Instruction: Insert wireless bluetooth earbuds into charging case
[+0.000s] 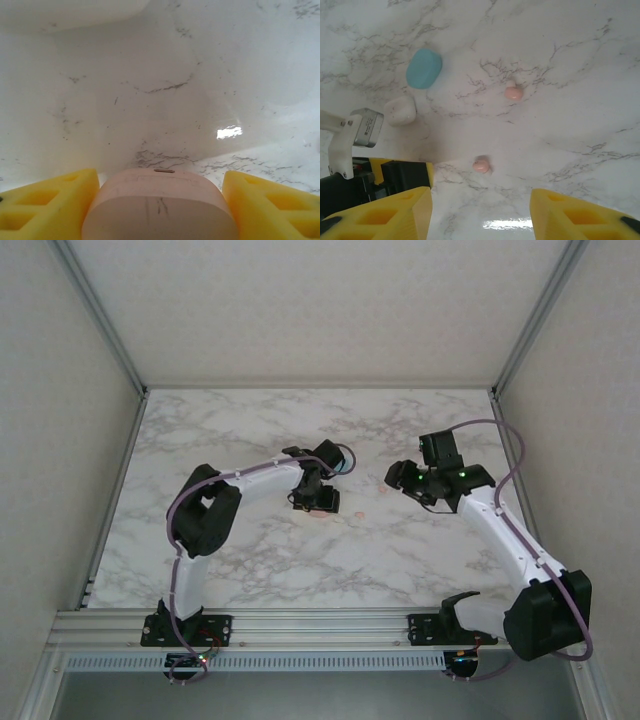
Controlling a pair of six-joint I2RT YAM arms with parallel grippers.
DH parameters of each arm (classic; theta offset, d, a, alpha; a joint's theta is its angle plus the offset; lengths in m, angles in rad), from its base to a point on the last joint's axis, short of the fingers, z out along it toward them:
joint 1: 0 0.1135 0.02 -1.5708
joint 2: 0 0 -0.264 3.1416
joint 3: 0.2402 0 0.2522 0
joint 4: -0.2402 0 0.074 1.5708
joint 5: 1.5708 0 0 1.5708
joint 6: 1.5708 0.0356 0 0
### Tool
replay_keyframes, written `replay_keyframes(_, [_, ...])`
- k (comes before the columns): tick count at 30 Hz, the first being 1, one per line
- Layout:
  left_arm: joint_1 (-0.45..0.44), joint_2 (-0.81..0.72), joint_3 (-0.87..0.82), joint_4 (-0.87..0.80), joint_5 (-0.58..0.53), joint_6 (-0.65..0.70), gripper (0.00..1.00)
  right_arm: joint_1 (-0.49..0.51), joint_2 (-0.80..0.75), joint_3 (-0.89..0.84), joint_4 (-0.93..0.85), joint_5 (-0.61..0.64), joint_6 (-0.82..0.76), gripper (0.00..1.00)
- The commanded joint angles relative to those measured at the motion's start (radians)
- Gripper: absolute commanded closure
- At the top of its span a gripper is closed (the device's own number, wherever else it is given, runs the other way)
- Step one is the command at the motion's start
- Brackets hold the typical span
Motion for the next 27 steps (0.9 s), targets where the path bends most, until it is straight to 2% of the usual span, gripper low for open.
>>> replay_keyframes(1, [-0.004,0.021,0.022,-0.057,0.007,0.022,0.29,-0.005,-0.021,-0.028,0.064,0.001,-0.029,0.45])
replay_keyframes(6, [0.001,-0.030,-0.004,-0.046,0.008,0.030,0.24,-0.004,0.001,-0.035,0.134,-0.043,-0.143,0.45])
replay_keyframes(11, [0.040,-0.247,-0.137,0.070,-0.087,-0.007,0.19,0.005,0.112,-0.063,0.311,-0.182,-0.311,0.45])
replay_keyframes(14, [0.113,-0.431,-0.265,0.183,-0.139,-0.020,0.15,0.079,0.210,-0.057,0.406,-0.193,-0.437,0.45])
replay_keyframes(19, [0.260,-0.703,-0.418,0.321,-0.186,0.030,0.08,0.269,0.320,-0.096,0.594,-0.151,-0.638,0.44])
replay_keyframes(21, [0.300,-0.794,-0.478,0.383,-0.208,0.049,0.00,0.309,0.359,-0.128,0.678,-0.160,-0.680,0.44])
replay_keyframes(27, [0.392,-1.017,-0.655,0.577,-0.247,0.076,0.00,0.386,0.445,-0.176,0.780,-0.096,-0.783,0.43])
